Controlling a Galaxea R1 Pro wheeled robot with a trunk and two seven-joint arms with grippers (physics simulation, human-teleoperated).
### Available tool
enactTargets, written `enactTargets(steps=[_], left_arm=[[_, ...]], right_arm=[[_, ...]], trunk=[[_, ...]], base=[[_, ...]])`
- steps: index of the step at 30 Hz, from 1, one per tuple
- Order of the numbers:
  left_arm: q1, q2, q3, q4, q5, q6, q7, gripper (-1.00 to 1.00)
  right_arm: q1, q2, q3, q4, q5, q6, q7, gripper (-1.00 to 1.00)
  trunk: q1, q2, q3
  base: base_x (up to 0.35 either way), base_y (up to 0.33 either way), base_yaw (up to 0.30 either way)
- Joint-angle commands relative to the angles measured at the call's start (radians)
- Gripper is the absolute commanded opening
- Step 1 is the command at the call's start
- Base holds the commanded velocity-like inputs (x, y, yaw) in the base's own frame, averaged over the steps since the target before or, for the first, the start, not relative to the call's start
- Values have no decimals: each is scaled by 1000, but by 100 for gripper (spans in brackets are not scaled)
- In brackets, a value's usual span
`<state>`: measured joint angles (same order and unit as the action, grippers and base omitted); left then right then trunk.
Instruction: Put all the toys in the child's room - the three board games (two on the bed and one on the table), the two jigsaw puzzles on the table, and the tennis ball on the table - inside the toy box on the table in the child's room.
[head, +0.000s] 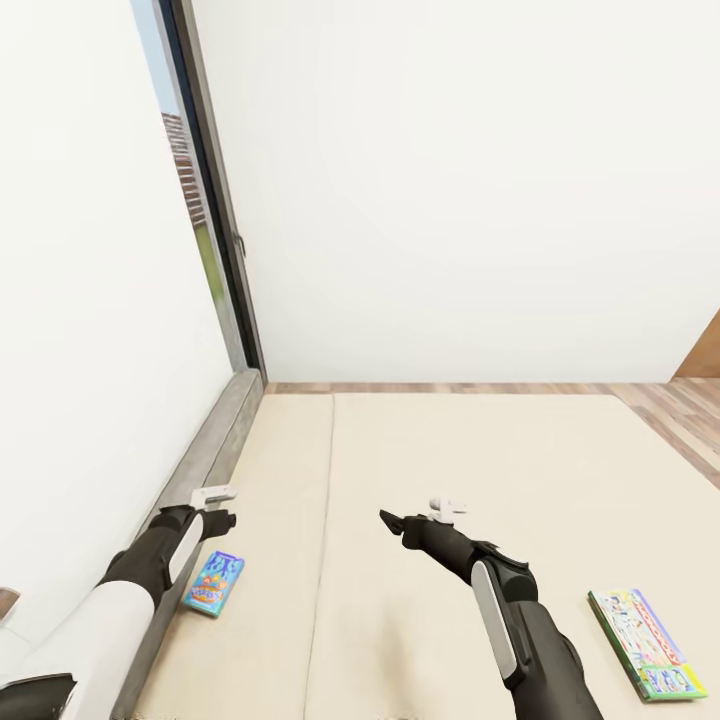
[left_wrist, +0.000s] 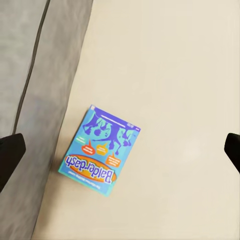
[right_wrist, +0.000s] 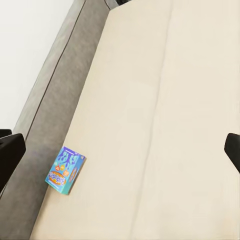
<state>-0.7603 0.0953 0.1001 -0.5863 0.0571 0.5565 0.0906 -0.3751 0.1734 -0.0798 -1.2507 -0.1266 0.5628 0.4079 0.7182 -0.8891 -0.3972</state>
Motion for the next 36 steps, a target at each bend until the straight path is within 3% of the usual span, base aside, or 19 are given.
enactTargets(steps=[1,36], left_arm=[[0,0,1,-1,6,5,5,100],[-1,-7,1,-2,6,-21,11,100]], right_arm=[[-1,1,-3,-1,-8,9,2,100],[-4,1,-12,-1,-10,62,2,100]], trunk=[[0,-1,-3],[0,-1,-59]], base=[[0,0,59],[0,0,65]])
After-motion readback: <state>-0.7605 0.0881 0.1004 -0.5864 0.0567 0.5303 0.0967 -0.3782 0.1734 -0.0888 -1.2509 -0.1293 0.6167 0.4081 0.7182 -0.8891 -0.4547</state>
